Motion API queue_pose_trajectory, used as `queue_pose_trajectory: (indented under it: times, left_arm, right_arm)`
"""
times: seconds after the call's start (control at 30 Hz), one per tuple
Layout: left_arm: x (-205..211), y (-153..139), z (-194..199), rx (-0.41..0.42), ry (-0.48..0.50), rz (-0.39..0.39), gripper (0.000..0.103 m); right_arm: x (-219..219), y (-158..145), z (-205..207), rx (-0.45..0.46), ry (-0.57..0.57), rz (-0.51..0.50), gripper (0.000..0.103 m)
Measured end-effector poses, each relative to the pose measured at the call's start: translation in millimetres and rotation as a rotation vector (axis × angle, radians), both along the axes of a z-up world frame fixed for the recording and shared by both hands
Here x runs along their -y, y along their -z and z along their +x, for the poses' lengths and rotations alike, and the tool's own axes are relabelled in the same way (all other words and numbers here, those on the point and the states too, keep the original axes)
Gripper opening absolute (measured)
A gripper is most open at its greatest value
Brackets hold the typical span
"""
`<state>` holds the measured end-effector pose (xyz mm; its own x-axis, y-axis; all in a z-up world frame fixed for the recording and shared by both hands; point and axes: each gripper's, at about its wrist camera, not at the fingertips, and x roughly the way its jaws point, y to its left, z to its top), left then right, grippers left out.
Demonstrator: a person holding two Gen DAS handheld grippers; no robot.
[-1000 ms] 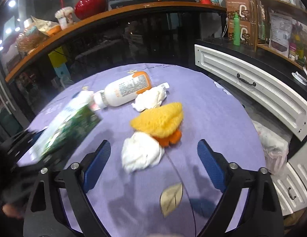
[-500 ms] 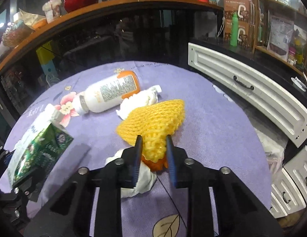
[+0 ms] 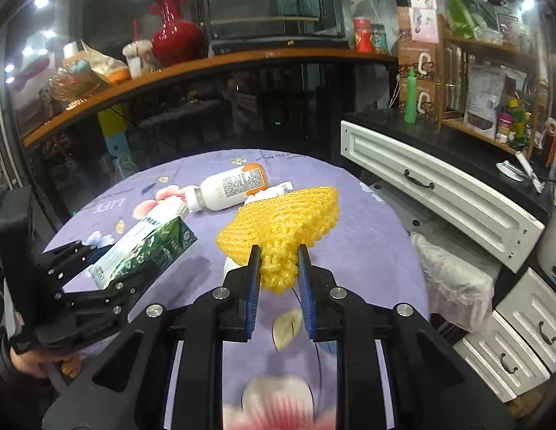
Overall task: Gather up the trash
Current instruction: 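Grasp the yellow foam net with the right tool while the left tool holds the carton, then carry the yellow foam net to the bin and release it with the right tool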
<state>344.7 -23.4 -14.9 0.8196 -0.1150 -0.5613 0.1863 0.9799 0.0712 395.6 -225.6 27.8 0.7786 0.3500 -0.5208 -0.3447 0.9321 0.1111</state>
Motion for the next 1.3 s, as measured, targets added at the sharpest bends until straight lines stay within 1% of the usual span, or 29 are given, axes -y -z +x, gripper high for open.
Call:
queue_pose_trajectory:
  times: [0.17, 0.27, 0.37, 0.43, 0.6, 0.77, 0.83, 0.97, 1.17, 1.3]
  left_arm:
    - [25.3, -15.0, -42.1, 0.021, 0.073, -0.003, 0.050]
    - [39.3, -21.2, -70.2, 0.024, 0.111, -0.043, 0.050]
    - [57.0, -19.8, -91.9, 0.020, 0.148, -0.048, 0.050]
    - [66.9, -18.1, -102.8, 0.015, 0.173, -0.046, 0.050]
    - [93.0, -19.6, -125.7, 0.000, 0.234, -0.099, 0.050]
    - [122.2, -18.5, -148.3, 0.009, 0.287, -0.094, 0.050]
    - [133.8, -16.1, -154.6, 0.001, 0.316, -0.099, 0.050]
    - [160.4, -6.9, -164.6, -0.018, 0.362, -0.083, 0.050]
    - [184.1, 8.3, -172.7, -0.051, 0.408, -0.062, 0.050]
    - [189.8, 17.6, -173.5, -0.076, 0.411, -0.052, 0.050]
  right_arm:
    - [35.6, 3.2, -43.9, -0.021, 0.035, 0.052, 0.021]
    - [59.0, 11.5, -72.4, -0.027, 0.075, 0.061, 0.021]
    - [83.6, 21.9, -99.7, -0.042, 0.122, 0.060, 0.021]
    - [101.2, 27.4, -117.5, -0.050, 0.158, 0.063, 0.021]
    - [141.9, 39.6, -151.5, -0.078, 0.233, 0.086, 0.021]
    - [163.5, 61.9, -176.6, -0.109, 0.285, 0.066, 0.021]
    - [169.0, 73.2, -184.5, -0.124, 0.299, 0.054, 0.021]
    - [178.9, 99.2, -190.8, -0.173, 0.324, 0.041, 0.021]
    - [193.4, 140.9, -180.3, -0.272, 0.348, 0.069, 0.021]
    - [199.6, 164.8, -168.2, -0.328, 0.361, 0.082, 0.021]
